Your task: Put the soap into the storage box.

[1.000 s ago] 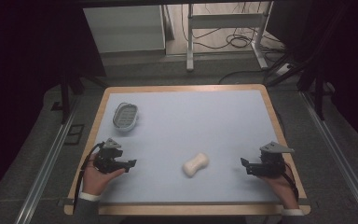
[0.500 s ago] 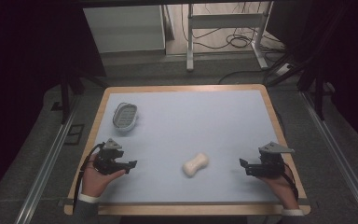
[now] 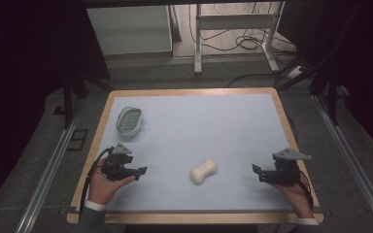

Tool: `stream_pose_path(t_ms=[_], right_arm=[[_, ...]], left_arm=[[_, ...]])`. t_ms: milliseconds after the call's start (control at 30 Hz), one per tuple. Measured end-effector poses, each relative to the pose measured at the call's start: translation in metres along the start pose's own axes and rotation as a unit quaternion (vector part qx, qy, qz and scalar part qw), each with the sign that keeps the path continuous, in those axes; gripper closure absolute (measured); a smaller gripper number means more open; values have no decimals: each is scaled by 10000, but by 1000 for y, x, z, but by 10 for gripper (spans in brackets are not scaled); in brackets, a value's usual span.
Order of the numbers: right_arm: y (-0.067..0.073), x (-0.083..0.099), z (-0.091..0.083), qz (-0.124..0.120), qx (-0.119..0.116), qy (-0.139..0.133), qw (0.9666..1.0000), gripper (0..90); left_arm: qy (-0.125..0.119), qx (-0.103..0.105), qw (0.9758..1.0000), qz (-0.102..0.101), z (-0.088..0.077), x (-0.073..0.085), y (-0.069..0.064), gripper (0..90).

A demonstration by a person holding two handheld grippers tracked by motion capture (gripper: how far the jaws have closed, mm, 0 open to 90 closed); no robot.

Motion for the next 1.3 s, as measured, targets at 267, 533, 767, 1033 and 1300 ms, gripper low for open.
stream_pose_path(t_ms=[267, 533, 767, 1033, 1300], right_arm=[[-1, 2, 1, 43, 39, 31, 10000, 87], [-1, 3, -2, 108, 31, 2, 9999, 87], [-2, 4, -4, 121, 50, -3, 9999, 88], [-2, 5, -3, 130, 83, 23, 9999, 89], [-1, 6, -2, 106, 104, 46, 9999, 89]], left_arm=[[56, 29, 9998, 176, -4, -14, -8, 272], [92, 117, 9993, 356, -3, -35, -22, 265], [162, 148, 9983, 539, -1, -50, -33, 263], [241, 214, 9973, 663, 8, -62, -45, 262], [294, 248, 9957, 844, 17, -74, -60, 261]])
Point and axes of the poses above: each handheld gripper's, and its own axes: z roughly forward along the jaws, x roughly out of its underside, y roughly to its left, the point moved 2 cm from there along z, roughly forward along the jaws, and after that the axes turned 1 degree about x, right-handed, at the moved point
